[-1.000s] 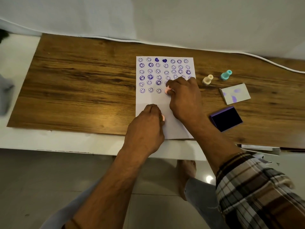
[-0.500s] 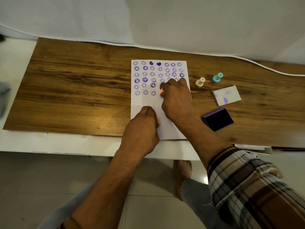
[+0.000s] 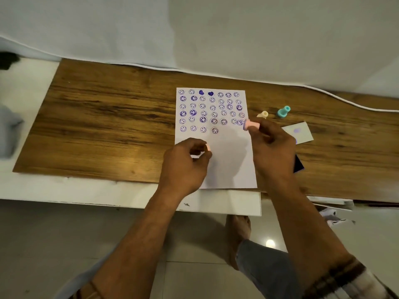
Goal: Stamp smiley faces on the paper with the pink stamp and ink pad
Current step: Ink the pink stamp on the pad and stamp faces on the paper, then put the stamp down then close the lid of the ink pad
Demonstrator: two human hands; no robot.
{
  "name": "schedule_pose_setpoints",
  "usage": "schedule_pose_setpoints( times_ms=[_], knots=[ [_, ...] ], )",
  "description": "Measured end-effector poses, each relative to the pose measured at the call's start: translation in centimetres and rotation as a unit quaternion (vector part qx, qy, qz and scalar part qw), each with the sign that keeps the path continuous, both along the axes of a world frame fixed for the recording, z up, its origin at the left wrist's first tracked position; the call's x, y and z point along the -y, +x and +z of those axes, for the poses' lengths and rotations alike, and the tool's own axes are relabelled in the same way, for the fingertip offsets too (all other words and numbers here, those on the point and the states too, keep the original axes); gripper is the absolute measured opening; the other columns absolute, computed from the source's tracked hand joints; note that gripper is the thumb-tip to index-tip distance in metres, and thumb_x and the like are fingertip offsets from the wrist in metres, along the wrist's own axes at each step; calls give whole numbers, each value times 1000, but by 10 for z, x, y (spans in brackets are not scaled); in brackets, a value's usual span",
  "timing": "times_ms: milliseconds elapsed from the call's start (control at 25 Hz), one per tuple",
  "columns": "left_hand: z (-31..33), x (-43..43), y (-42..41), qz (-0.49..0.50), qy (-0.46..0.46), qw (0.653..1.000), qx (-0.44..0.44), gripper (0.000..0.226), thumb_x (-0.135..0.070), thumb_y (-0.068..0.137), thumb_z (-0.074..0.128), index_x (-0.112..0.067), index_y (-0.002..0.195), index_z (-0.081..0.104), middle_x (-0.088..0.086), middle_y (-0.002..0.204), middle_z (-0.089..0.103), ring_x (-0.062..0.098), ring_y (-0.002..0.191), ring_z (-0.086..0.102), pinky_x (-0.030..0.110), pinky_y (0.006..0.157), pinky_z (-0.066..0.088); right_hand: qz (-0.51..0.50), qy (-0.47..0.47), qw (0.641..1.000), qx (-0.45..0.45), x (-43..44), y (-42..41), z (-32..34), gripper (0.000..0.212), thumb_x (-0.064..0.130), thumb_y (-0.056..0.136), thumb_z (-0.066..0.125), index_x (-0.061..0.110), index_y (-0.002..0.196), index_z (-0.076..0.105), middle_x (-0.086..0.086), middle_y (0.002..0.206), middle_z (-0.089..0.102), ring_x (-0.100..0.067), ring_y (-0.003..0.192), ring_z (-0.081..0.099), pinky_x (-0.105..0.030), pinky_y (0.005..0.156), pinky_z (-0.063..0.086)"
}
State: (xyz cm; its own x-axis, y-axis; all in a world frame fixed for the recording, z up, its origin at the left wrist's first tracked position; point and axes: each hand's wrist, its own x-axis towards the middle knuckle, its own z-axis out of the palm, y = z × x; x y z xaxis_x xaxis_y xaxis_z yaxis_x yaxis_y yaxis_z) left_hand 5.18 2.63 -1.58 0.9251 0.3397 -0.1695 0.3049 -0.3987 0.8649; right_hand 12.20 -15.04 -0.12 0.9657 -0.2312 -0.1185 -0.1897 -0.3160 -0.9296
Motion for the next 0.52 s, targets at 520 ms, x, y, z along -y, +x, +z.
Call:
schedule_pose_setpoints(
  times_ms=[520],
  knots=[
    [-1, 11, 6, 29, -286, 957, -36, 28, -9, 87, 78, -13, 115, 78, 6, 110, 80, 22, 99, 77, 31, 84, 63, 215, -15, 976, 19, 12, -24, -1, 26, 19, 92, 76, 40, 108, 72, 35, 99, 72, 3, 98, 67, -4, 78, 47]
  ],
)
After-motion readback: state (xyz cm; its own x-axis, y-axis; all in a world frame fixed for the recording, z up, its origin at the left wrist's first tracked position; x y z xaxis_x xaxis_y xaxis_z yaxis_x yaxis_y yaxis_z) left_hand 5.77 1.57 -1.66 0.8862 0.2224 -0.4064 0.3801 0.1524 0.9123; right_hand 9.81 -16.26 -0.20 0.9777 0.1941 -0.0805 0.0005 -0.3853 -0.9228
